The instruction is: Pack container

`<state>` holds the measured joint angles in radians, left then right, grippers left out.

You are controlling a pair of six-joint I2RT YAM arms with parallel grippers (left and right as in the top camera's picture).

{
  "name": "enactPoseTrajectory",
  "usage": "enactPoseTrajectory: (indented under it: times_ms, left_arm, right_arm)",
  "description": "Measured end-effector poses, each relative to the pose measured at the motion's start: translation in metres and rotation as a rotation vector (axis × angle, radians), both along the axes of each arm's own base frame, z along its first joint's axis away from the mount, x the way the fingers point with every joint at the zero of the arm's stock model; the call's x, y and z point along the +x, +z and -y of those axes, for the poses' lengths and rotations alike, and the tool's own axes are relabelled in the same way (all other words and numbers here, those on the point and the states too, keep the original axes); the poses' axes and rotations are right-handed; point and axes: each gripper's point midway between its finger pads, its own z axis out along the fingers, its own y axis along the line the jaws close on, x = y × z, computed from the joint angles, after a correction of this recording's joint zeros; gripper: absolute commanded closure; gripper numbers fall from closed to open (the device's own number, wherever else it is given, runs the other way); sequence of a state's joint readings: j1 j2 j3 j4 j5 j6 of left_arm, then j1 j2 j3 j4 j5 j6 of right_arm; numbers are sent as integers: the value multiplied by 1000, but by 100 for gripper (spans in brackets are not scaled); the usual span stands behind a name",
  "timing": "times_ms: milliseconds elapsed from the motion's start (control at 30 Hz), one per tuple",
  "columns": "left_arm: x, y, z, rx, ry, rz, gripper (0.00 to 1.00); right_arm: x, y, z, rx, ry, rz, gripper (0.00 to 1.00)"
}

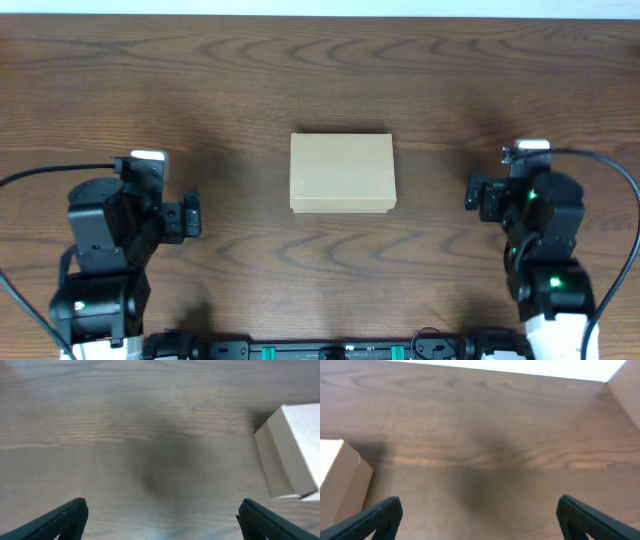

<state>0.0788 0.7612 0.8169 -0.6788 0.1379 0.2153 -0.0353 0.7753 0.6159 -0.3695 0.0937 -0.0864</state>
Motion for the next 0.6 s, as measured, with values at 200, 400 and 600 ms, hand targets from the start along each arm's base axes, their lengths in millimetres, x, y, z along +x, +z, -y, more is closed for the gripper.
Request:
enactPoseTrajectory:
  times_ms: [200,400,600]
  left_arm:
    - [6,-33,2,-15,2,93,5]
    - [3,-35,1,-15,12,202,4]
    - [3,-36,-4,1,34,208,5]
  right_arm:
    - [-16,-36,-7,9,27,14,1]
    - [-20,-48,-9,8,34,9,1]
    - [-21,-57,-9,1,38,5,1]
